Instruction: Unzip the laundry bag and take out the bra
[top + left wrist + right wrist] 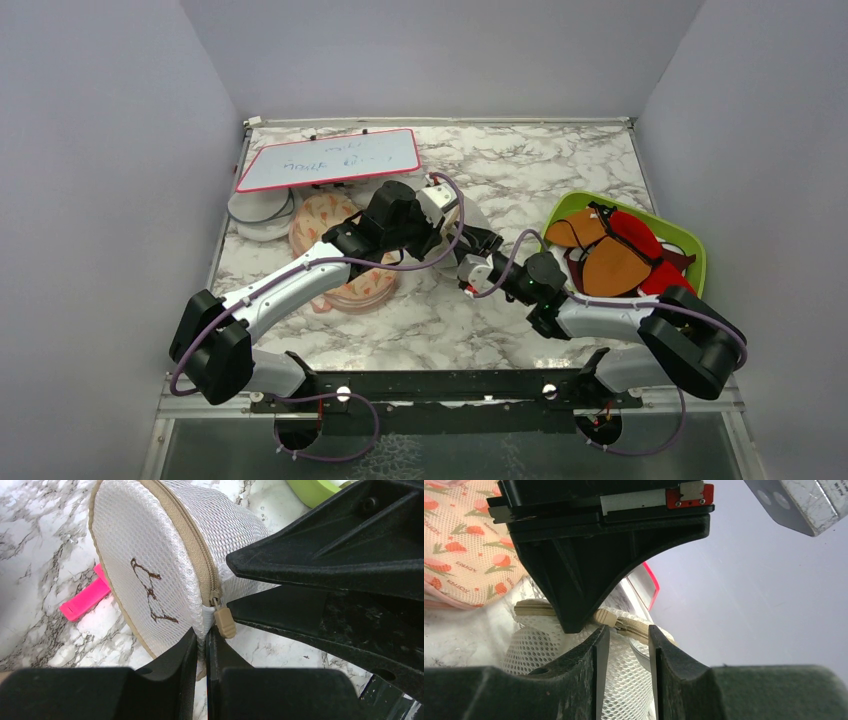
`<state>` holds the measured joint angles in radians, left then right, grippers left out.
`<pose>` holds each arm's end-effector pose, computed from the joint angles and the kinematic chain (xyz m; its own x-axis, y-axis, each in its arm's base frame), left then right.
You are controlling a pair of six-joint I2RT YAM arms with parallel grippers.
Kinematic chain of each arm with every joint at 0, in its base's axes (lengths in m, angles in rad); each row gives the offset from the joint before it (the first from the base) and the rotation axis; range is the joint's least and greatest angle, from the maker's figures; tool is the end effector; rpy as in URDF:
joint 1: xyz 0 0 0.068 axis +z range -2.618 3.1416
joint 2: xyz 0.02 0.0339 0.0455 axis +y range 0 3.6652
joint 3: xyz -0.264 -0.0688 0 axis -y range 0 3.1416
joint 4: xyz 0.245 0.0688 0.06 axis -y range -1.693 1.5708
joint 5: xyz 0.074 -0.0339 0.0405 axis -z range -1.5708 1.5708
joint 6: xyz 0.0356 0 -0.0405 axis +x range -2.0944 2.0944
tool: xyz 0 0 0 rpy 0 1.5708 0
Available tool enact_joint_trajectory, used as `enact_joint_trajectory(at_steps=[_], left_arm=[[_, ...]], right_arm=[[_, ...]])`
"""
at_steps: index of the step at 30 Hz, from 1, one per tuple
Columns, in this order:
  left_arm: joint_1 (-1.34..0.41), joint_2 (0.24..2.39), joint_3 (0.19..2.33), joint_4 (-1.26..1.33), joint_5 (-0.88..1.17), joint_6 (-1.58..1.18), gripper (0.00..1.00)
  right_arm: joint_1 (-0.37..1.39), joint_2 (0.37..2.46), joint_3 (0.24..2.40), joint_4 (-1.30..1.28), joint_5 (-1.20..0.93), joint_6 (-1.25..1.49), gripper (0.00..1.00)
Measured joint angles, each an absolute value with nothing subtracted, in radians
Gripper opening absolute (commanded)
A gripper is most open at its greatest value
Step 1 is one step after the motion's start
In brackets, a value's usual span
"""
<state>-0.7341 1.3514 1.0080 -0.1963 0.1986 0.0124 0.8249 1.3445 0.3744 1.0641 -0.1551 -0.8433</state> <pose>0.2231 -0.2108 0.2892 -0.3718 0.3519 -0.8591 0.7871 0.6101 -0.0907 0.1707 0.1928 0.2128 0.6623 -0.3705 -0.6512 -0.5044 0.4222 -0.7532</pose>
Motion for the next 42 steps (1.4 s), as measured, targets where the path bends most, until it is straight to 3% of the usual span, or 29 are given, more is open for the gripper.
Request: enact_joint_trajectory(at_steps=[23,42], left_arm=[[-0.732,1.351,1.008,-0.198,0.218,0.012,0.00],[-0.727,1.352,1.018,-0.204,0.221,0.012,0.00]], right_arm=[[0.831,1.365,0.389,1.024,-0.229,-0.889,0.38],[0.844,1.391,0.370,1.138,-0.189,-0.886,0.31]])
